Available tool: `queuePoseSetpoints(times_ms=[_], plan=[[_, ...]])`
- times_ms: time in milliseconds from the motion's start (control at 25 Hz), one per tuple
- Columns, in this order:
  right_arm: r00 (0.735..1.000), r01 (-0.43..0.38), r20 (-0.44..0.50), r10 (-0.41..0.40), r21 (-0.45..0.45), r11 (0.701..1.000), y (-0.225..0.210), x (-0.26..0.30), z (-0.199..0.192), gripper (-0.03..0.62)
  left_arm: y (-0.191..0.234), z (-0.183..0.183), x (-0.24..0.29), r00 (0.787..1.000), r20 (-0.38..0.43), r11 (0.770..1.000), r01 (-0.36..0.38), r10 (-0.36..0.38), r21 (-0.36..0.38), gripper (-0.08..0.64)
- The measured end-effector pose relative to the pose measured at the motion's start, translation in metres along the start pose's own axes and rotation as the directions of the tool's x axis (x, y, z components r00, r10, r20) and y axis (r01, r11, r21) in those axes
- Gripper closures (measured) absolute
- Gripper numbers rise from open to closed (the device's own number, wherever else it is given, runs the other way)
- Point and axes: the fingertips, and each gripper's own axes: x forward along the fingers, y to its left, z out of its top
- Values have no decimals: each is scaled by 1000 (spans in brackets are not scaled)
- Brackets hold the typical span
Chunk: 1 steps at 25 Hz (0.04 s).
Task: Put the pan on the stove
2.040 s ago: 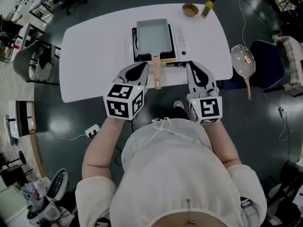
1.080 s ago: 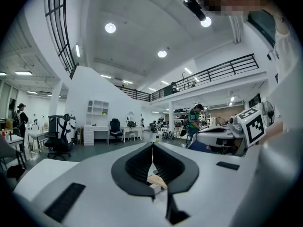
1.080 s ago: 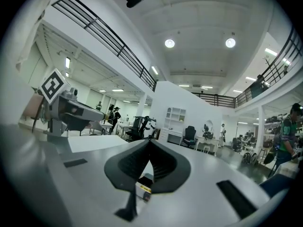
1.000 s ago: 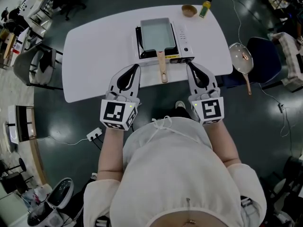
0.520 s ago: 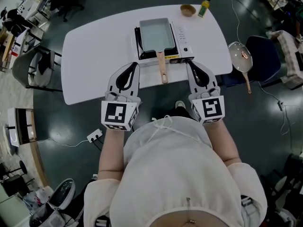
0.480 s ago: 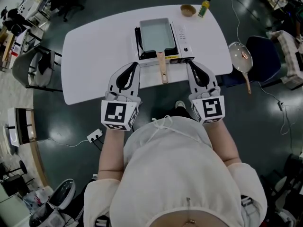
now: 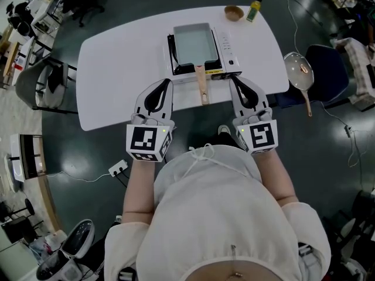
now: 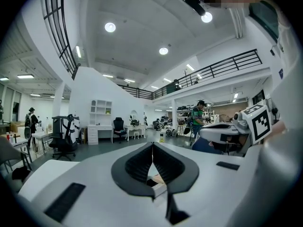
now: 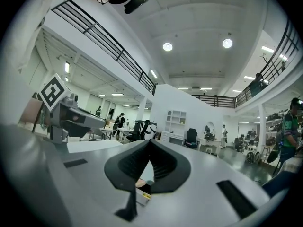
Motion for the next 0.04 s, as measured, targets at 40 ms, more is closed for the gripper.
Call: queuePoseSetpoints(times_ms=[40], plan=[[1000, -4, 5, 4, -7, 1000, 1, 1, 2, 594, 1, 0, 1, 1000, 0, 1000, -1, 1, 0, 537]])
